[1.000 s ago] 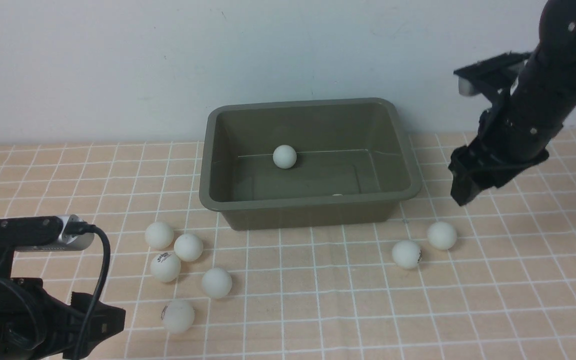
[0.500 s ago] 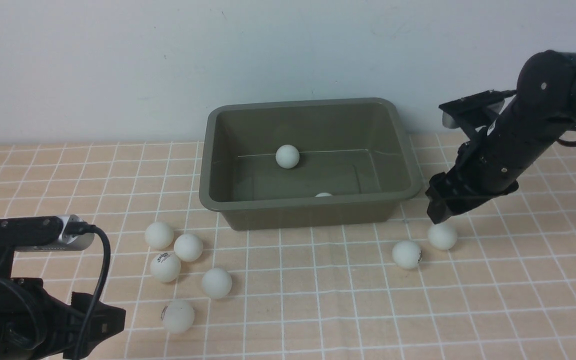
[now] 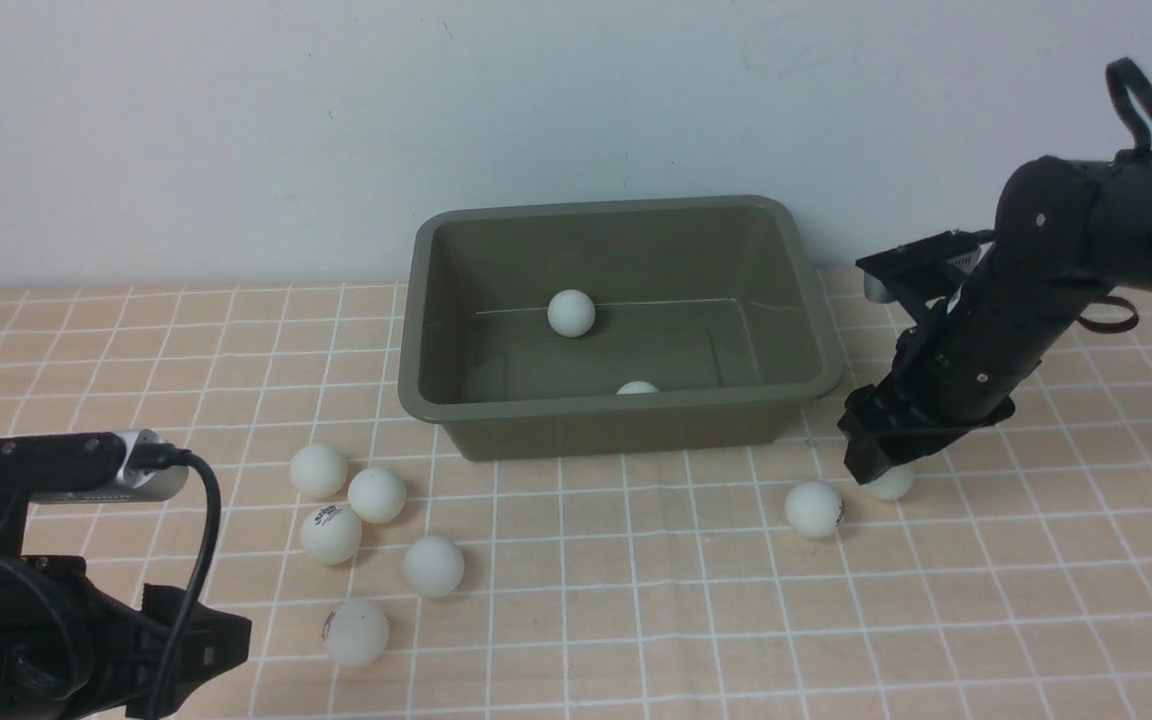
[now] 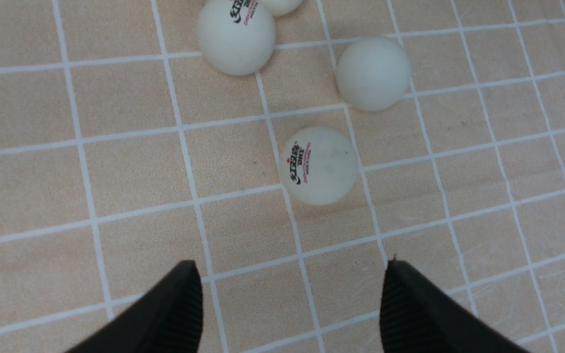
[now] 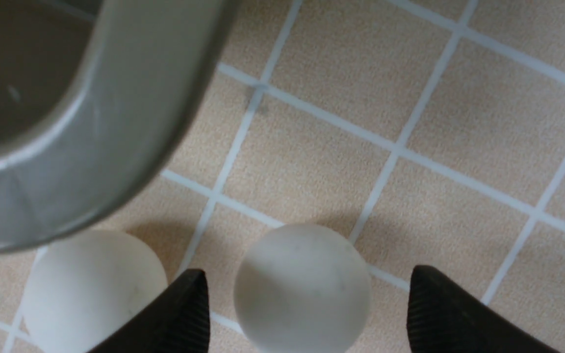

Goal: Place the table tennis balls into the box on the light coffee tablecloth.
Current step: 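Reach for and grasp a ping pong ball on the table, then release the ping pong ball into the bin and lift the gripper away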

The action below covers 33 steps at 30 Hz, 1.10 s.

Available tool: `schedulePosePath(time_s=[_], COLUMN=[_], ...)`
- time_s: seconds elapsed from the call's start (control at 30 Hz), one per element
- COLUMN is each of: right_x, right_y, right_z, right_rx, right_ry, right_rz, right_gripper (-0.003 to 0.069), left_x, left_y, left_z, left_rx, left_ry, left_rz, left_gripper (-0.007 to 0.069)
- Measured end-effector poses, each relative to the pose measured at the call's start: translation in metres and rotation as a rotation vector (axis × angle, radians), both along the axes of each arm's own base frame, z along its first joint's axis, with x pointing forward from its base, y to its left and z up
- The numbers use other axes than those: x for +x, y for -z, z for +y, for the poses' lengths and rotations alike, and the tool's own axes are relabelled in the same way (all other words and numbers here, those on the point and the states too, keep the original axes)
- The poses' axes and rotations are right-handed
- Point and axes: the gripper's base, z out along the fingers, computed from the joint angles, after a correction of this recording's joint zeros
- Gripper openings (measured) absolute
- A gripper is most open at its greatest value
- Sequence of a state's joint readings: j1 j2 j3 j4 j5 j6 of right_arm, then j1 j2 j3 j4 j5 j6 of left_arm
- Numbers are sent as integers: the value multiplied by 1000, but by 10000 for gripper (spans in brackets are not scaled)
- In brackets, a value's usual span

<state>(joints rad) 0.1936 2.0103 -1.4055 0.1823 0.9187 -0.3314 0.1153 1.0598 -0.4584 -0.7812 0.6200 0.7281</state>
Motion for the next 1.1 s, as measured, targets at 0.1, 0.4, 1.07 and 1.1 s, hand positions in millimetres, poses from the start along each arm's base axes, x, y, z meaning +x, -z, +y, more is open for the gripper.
schedulePosePath(time_s=[0.1,0.4,1.07,1.1], right_x=[1,2,41,41], right_y=[1,15,-114,-121], right_z=[0,0,4,10], right_rx=[0,-9,-5,31], right_ry=[0,-12,137,118], right_rz=[-5,29,-140,-157], right_gripper=[488,447,357,357], left_x=[0,0,0,0], left_y=[0,0,0,0], left_z=[0,0,0,0], left_rx=[0,0,-4,-8], left_ry=[0,0,-3,-5], left_rz=[0,0,-1,-1], left_gripper=[406,406,406,406])
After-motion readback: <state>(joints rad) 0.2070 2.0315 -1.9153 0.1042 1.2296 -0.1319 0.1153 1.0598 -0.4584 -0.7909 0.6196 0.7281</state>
